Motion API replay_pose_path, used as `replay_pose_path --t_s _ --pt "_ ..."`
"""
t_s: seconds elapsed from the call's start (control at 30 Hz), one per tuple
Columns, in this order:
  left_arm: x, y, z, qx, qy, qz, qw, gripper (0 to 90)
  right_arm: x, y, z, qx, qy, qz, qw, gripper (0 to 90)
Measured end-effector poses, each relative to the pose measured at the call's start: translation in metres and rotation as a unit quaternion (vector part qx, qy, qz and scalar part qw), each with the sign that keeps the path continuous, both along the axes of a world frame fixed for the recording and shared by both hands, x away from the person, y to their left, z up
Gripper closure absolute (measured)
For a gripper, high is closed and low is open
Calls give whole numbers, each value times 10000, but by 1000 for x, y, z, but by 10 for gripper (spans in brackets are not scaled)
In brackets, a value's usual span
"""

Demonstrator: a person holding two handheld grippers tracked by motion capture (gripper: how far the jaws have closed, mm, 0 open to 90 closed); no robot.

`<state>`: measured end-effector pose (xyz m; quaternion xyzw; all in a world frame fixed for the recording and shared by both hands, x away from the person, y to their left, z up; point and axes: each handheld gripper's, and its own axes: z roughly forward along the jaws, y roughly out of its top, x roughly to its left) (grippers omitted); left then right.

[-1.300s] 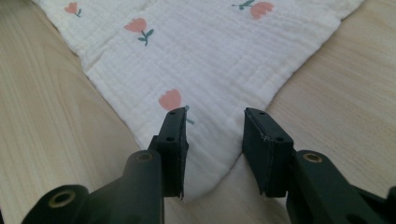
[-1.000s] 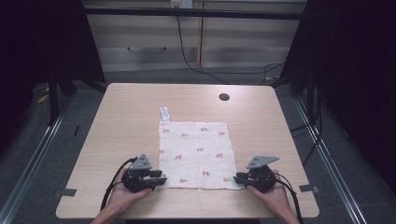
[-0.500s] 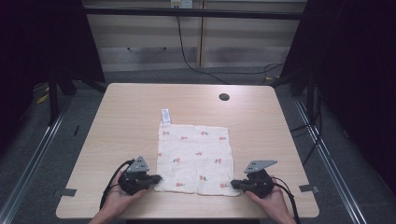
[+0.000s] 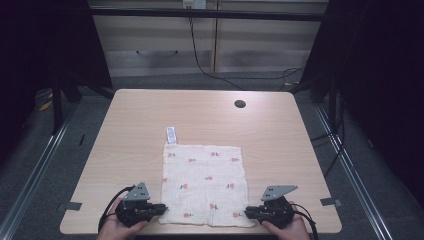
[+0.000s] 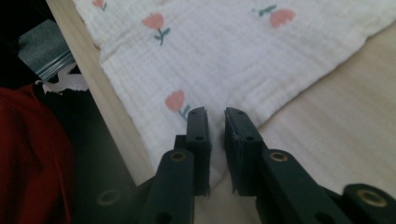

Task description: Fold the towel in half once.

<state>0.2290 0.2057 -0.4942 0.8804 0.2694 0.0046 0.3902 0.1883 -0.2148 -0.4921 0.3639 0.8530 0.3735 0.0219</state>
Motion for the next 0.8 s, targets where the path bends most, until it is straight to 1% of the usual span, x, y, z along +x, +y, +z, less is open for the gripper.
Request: replay_pose_path --t_s 0.03,0.07,0.13,0.17,0.2,0.23,0.27,0.3,0.37,0.43,0.47,0.5,0.57,0.6,0.63,0.67,0.7,0.73,0.8 --pt "1 0 2 -102 -53 -25 9999 779 3 0 3 10 -71 -7 10000 761" --pt "3 -1 5 -194 -134 -26 9997 755 7 -1 6 103 -176 -31 9998 740" --pt "8 -5 10 -300 -136 16 9995 718 19 -1 16 236 -301 -113 9992 714" --pt "15 -9 13 -379 -136 50 9992 703 25 -1 19 217 -373 -137 9990 714" --pt "21 -12 14 -392 -96 80 9992 691 38 -1 24 225 -439 -169 9986 704" --pt "29 -16 14 -361 -82 109 9993 675 49 -1 26 205 -482 -233 9984 693" --pt "37 -19 13 -341 -103 107 9993 661 61 -2 27 196 -561 -311 9977 690" --pt "45 -21 13 -350 -88 143 9992 659 74 -3 28 208 -635 -386 9970 690" --pt "61 -23 12 -304 -99 193 9993 646 100 -6 25 307 -693 -592 9954 690" --pt "72 -24 11 -285 -64 279 9992 625 125 -8 21 267 -659 -725 9948 689" --pt "78 -24 9 -323 -55 308 9990 613 133 -9 20 276 -635 -786 9945 689" --pt "82 -24 7 -357 -54 384 9986 612 145 -10 18 288 -627 -828 9942 689" --pt "85 -26 3 -313 -52 394 9987 605 162 -11 15 268 -580 -919 9937 689" --pt "86 -28 0 -276 -26 397 9988 600 170 -10 13 218 -531 -904 9942 688" --pt "87 -30 -2 -208 -7 371 9991 588 176 -9 11 110 -537 -933 9941 687" --pt "87 -30 -4 -148 -19 379 9992 580 184 -8 9 99 -498 -949 9942 684" --pt "86 -31 -6 -178 4 404 9990 569 187 -8 8 115 -454 -965 9942 684" --pt "86 -31 -6 -194 32 360 9992 565 191 -7 8 113 -464 -992 9939 682" --pt "84 -30 -7 -196 -8 366 9991 566 197 -4 7 96 -433 -1012 9939 678"
